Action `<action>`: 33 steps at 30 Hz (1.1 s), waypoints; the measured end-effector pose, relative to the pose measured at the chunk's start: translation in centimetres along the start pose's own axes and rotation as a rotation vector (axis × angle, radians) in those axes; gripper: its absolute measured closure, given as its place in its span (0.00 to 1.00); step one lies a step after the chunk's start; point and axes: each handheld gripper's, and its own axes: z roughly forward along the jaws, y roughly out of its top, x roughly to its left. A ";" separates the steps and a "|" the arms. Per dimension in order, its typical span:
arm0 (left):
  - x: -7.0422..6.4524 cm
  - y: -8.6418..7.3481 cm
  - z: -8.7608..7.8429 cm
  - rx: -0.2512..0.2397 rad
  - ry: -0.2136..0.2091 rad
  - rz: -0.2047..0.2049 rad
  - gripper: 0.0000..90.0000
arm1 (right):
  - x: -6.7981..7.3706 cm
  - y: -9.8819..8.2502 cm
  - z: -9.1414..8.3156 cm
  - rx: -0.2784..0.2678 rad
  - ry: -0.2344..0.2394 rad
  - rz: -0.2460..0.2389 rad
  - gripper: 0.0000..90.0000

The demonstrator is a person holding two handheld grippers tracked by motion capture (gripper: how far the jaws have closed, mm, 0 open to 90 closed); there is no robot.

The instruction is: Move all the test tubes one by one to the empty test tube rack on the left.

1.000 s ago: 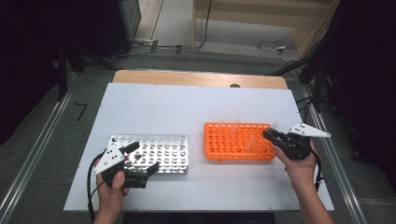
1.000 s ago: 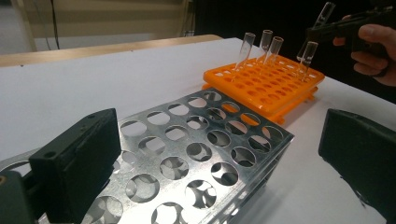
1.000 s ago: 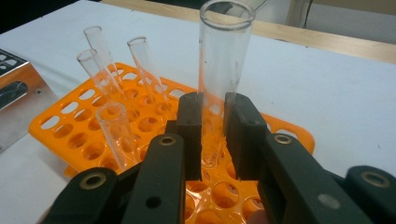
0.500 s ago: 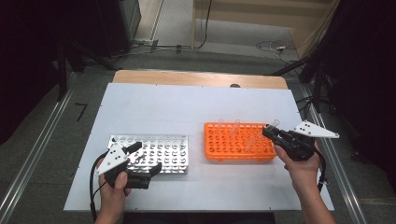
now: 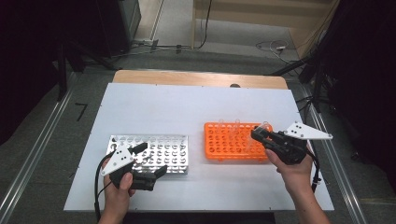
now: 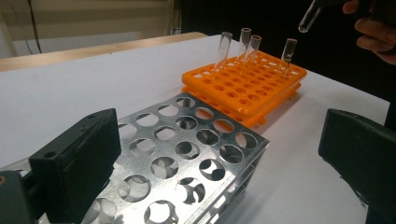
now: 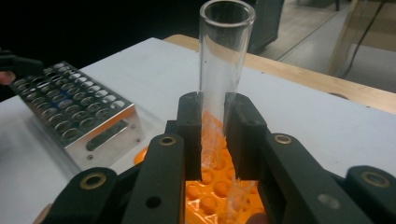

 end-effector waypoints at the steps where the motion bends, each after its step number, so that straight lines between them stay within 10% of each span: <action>1: -0.1 0.1 0.0 -0.001 -0.004 0.001 0.00 | 0.2 0.0 0.2 0.004 0.009 -0.006 0.82; 22: -3.2 2.1 2.5 0.059 -0.079 0.050 0.01 | 5.1 -2.2 3.8 0.121 0.144 -0.051 0.82; 33: -4.9 2.6 4.6 0.105 -0.107 0.007 0.17 | 6.4 -3.5 4.9 0.169 0.192 -0.076 0.82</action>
